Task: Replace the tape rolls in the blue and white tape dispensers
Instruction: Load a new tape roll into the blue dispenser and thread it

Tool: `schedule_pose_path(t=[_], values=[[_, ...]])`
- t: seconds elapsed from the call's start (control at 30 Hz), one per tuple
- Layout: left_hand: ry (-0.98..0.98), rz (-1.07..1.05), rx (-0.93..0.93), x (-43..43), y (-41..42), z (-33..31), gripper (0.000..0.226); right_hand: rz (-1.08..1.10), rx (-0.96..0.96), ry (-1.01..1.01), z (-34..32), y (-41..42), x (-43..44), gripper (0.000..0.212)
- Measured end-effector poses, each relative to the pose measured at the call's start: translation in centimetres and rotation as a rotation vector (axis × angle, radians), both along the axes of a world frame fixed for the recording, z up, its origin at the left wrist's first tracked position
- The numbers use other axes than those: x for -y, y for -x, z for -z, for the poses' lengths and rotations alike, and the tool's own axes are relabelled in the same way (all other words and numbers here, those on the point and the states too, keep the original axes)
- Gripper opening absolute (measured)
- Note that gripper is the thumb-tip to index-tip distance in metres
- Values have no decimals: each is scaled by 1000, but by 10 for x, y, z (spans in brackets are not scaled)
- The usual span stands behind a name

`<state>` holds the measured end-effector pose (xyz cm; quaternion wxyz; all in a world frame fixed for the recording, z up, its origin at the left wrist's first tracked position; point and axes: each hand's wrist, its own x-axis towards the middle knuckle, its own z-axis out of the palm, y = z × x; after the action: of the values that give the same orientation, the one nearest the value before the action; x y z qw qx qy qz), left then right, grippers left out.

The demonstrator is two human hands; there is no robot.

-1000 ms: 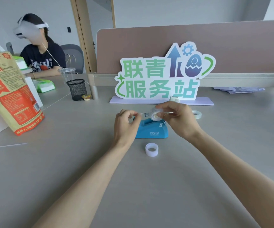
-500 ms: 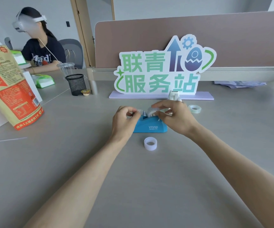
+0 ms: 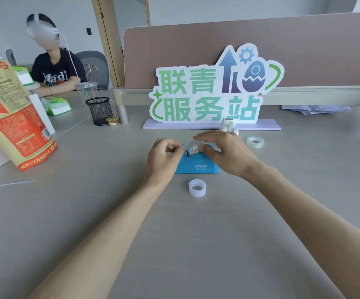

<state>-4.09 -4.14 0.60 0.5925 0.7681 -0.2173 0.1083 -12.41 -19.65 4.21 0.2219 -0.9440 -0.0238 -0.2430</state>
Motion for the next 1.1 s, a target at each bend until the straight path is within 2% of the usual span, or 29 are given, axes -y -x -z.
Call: schedule_pose_path(t=[0.57,1.1], values=[[-53,5,67,1,-2,2,6,-35,-27,74,-5,-1,9,29],[-65,5,55,-2,-1,3,5,100,79,67,-9,6,0,30]])
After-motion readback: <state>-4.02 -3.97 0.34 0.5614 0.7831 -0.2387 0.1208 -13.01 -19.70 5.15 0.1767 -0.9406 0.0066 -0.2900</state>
